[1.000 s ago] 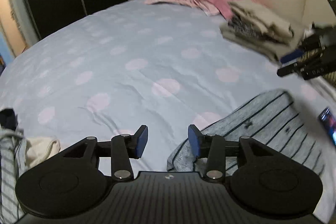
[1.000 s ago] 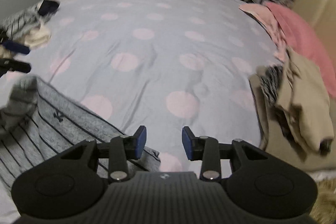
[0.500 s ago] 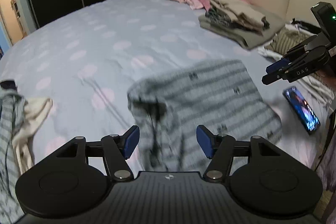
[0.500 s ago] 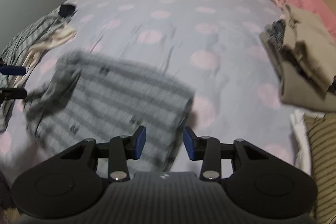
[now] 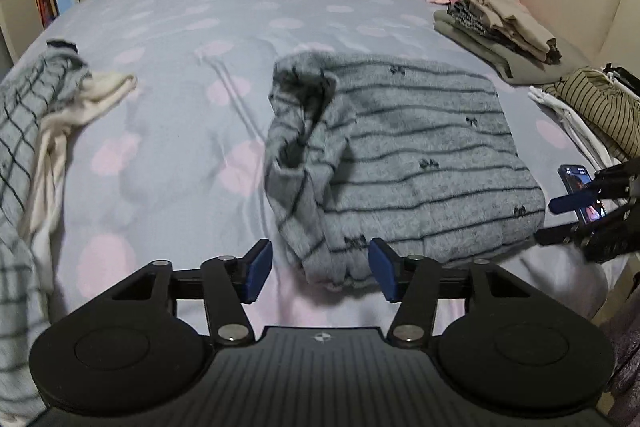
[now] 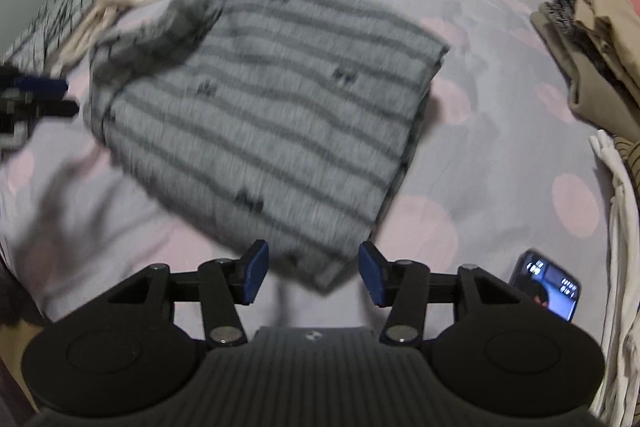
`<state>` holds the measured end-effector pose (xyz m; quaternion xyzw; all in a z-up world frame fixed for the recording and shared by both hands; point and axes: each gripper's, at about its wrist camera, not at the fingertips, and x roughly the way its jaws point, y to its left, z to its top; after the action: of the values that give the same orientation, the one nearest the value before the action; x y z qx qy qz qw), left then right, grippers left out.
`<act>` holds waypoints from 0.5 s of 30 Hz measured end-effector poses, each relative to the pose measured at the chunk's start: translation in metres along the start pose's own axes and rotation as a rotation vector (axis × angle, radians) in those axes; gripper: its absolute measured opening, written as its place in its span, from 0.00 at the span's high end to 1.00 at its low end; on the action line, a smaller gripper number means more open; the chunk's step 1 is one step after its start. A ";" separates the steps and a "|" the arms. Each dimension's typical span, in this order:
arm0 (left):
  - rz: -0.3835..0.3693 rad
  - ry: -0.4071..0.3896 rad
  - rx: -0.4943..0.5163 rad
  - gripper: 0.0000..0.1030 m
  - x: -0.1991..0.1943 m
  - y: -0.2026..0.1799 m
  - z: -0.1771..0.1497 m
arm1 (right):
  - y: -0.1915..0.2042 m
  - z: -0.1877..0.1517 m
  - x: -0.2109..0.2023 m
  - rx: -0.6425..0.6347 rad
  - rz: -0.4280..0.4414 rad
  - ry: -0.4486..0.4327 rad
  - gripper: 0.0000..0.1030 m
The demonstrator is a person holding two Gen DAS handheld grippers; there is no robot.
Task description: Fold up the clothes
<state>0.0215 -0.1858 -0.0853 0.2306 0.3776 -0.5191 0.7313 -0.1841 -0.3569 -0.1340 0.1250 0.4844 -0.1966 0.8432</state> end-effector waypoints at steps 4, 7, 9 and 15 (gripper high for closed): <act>-0.002 0.014 -0.028 0.69 0.014 -0.001 -0.001 | 0.014 -0.007 0.017 -0.057 -0.040 0.016 0.50; -0.001 0.022 -0.049 0.85 0.023 0.001 -0.001 | 0.022 -0.008 0.026 -0.092 -0.086 0.014 0.56; -0.006 0.025 -0.067 0.93 0.025 0.005 -0.001 | 0.027 -0.009 0.030 -0.129 -0.123 0.018 0.82; -0.102 -0.012 -0.114 0.97 0.001 0.022 0.003 | 0.028 -0.008 0.021 -0.186 -0.218 0.013 0.94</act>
<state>0.0437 -0.1808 -0.0855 0.1662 0.4132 -0.5346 0.7182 -0.1680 -0.3335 -0.1554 -0.0056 0.5166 -0.2406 0.8217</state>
